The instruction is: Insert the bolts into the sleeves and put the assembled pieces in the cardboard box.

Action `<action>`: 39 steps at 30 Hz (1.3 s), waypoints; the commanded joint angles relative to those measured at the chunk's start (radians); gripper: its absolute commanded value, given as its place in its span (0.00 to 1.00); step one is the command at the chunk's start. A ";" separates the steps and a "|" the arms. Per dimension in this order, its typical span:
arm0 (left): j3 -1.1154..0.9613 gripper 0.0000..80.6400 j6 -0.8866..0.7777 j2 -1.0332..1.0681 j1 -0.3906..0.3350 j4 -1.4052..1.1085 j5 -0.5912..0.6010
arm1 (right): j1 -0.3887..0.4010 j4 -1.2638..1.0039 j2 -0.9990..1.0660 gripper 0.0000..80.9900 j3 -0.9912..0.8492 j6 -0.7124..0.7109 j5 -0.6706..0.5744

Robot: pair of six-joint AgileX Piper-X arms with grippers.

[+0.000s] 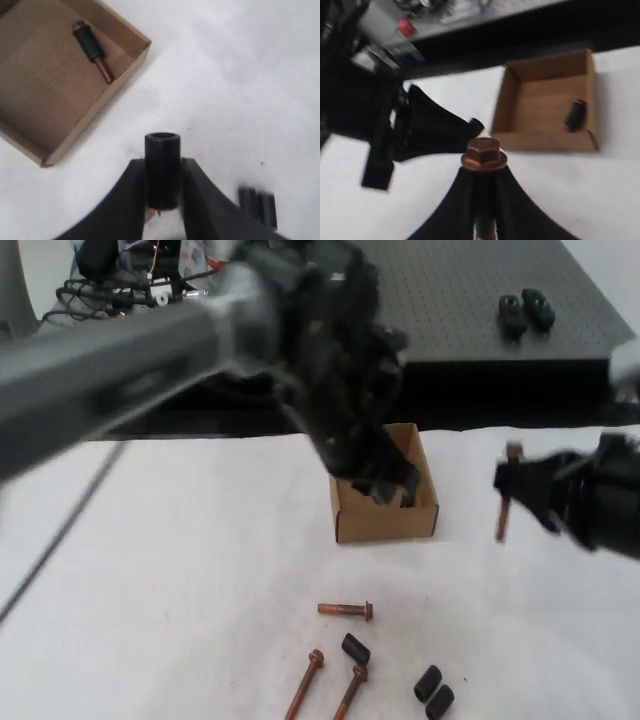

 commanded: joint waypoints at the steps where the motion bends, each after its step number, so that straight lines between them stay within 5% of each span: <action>1: 0.373 0.01 -0.081 -0.235 0.001 -0.385 0.116 | 0.011 -0.296 -0.011 0.01 0.041 0.212 -0.101; 5: 0.701 0.01 -0.197 -0.421 -0.001 -0.855 0.299 | 0.096 -0.602 0.024 0.01 0.082 0.369 -0.114; 9: 0.877 0.01 -0.253 -0.531 -0.001 -1.124 0.320 | 0.166 -0.680 0.079 0.01 0.079 0.367 -0.116; 39: 0.919 0.01 -0.254 -0.573 0.001 -1.188 0.374 | 0.193 -0.546 0.139 0.01 0.079 0.324 -0.223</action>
